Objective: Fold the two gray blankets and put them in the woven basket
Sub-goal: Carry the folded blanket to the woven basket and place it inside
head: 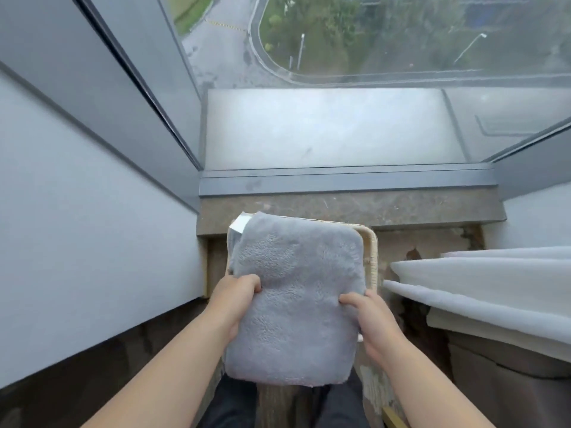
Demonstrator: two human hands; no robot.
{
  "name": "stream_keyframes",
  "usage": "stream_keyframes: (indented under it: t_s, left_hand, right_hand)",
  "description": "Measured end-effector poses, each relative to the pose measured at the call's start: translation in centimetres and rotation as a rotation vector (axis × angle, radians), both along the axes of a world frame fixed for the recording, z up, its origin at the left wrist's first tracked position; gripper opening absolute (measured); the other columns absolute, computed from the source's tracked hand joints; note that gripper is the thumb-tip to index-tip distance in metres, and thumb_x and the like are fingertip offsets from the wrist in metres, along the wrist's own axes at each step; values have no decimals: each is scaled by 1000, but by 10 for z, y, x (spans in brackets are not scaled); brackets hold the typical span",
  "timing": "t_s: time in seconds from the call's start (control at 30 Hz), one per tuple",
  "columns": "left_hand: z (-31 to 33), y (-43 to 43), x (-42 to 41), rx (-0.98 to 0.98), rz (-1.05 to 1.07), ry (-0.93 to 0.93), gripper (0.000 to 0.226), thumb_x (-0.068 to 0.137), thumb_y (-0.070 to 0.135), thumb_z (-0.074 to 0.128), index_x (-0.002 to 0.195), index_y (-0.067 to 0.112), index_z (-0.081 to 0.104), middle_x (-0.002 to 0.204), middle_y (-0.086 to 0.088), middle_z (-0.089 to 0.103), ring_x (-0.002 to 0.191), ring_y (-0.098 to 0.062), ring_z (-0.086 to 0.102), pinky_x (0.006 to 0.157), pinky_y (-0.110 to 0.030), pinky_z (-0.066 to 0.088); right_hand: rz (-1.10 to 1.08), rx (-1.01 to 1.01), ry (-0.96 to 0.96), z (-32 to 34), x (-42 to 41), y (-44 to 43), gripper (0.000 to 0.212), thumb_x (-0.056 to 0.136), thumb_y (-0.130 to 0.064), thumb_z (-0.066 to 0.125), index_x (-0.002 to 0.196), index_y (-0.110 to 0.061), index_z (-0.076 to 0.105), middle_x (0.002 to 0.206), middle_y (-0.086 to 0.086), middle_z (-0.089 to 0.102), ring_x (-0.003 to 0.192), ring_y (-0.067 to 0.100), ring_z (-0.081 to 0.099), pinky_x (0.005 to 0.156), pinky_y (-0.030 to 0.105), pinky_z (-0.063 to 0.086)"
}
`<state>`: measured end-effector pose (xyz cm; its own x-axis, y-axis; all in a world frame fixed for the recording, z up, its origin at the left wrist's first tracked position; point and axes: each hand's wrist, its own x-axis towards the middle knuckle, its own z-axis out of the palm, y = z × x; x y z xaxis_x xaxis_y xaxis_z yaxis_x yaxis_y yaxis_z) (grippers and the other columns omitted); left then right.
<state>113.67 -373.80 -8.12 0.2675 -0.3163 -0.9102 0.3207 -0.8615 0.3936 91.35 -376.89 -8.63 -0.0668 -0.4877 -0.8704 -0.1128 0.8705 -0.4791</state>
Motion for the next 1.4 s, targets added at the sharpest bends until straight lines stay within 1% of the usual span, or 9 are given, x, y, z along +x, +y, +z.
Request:
stream_keyframes:
  t_s: [0.1,0.23,0.33,0.47,0.7,0.93,1.1,1.3,1.4]
  left_hand:
    - [-73,-6,-5,-12,128,-59,47,61,9,55,107,7,65,80,-9,66,74,-30,64,59,-32,49]
    - [-158,-13,-21,3,172,-144,20,61,13,56,75,18,69,72,-3,69,73,-27,65,64,-36,51]
    - [-220,-14,-32,41,139,-186,13,66,15,56,74,12,65,73,-6,67,75,-26,65,70,-38,52]
    - [-293,-14,-41,103,81,-207,20,74,18,54,87,9,67,87,-10,70,83,-28,66,83,-42,55]
    - [-388,-32,-40,83,16,-242,8,79,22,59,71,20,57,81,0,64,84,-26,63,81,-36,53]
    - [-466,-44,-41,115,-76,-265,36,87,17,53,116,-2,59,108,-14,66,95,-30,63,85,-36,54]
    - [-503,-44,-45,242,-370,-371,38,96,16,43,122,-9,53,129,-25,55,117,-37,53,96,-36,45]
    - [-480,-48,-59,310,-318,-562,44,96,14,42,135,-6,36,141,-24,39,127,-39,43,101,-38,36]
    - [-437,-42,-72,43,-247,-787,50,87,8,49,136,6,39,136,-18,37,121,-36,45,99,-37,34]
  right_hand:
    - [-24,29,-18,-83,4,-21,28,75,-7,64,103,-12,65,99,7,74,92,28,70,80,42,55]
    - [-49,50,-16,-178,4,-41,32,71,-5,61,102,-11,63,99,10,73,92,30,69,78,41,55]
    - [-57,84,2,-236,-1,-43,37,68,-5,60,105,-10,63,101,12,73,94,32,68,86,48,54]
    - [-90,144,43,-297,-8,-31,30,70,-6,60,97,-18,62,93,6,74,82,25,69,67,36,54]
    - [-126,192,81,-378,-5,-27,36,78,-10,60,113,-16,62,105,9,71,96,32,68,88,52,53]
    - [-68,102,125,-448,-2,-34,28,79,-9,63,105,-20,60,102,3,70,88,23,67,73,35,55]
    - [120,33,237,-488,0,-29,43,79,-22,70,118,-15,55,113,6,67,101,27,63,96,45,50]
    - [272,-110,491,-481,3,-21,51,86,-25,65,130,-9,44,131,12,49,117,30,52,104,35,40]
    - [491,-412,757,-449,16,-15,53,91,-24,55,138,-6,38,142,18,33,126,34,41,106,39,34]
